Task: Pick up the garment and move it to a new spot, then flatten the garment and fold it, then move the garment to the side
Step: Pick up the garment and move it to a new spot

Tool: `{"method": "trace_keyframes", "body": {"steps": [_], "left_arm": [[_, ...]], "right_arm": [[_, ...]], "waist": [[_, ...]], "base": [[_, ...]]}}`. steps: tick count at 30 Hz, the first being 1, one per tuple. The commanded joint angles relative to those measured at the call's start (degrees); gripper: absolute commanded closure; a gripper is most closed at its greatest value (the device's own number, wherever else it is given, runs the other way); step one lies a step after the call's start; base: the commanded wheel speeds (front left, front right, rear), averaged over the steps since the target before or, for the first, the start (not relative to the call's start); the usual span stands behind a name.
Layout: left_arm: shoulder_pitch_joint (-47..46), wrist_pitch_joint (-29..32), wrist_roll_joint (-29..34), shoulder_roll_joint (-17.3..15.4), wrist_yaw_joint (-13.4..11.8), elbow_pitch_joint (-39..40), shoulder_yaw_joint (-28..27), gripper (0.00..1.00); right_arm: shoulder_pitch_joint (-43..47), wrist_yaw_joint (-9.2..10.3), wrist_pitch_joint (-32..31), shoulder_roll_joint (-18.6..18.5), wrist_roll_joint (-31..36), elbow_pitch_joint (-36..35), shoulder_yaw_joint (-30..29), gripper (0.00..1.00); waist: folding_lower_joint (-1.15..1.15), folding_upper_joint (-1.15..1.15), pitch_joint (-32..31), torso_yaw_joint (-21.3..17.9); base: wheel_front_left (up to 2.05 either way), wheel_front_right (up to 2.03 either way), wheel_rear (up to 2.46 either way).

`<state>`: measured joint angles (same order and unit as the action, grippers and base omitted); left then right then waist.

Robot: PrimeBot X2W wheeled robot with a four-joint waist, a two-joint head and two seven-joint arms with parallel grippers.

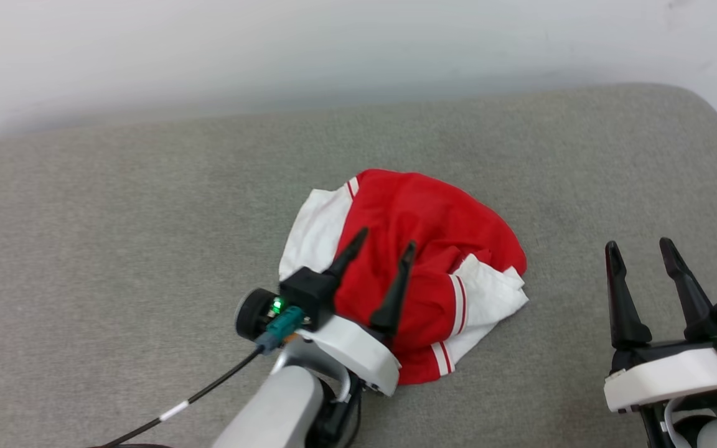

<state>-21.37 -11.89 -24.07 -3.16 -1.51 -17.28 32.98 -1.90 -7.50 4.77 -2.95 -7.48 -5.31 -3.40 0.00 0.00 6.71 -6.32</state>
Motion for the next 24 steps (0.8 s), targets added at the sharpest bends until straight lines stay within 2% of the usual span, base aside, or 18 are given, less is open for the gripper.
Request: {"method": "trace_keyframes", "body": {"steps": [1, 11, 18, 24], "left_arm": [[0.2, -0.6, 0.2, -0.5, -0.5, 0.6, -0.6, 0.0], [7.4, -3.1, 0.4, -7.1, -7.8, 6.2, -11.1, 0.0], [14.9, -1.9, 0.7, -12.5, -10.4, 9.3, -14.6, 0.0], [18.2, 0.6, 1.7, -14.5, -11.7, 13.2, -13.9, 0.0]], "right_arm": [[0.9, 0.02, -0.3, 0.1, 0.3, -0.2, -0.1, 0.0], [3.9, 0.02, -2.6, 0.1, 0.7, -1.0, -1.1, 0.0], [6.2, 0.02, -3.7, 0.1, 0.4, -0.7, -1.3, 0.0], [7.4, 0.02, -4.3, 0.1, 0.0, -0.6, -1.2, 0.0]], "waist": [[0.0, 0.0, -1.4, 1.2], [0.0, 0.0, -4.7, 3.7], [0.0, 0.0, -6.9, 3.9], [0.0, 0.0, -7.3, 3.9]], "base": [[0.0, 0.0, 0.0], [0.0, 0.0, 0.0], [0.0, 0.0, 0.0], [0.0, 0.0, 0.0]]}}
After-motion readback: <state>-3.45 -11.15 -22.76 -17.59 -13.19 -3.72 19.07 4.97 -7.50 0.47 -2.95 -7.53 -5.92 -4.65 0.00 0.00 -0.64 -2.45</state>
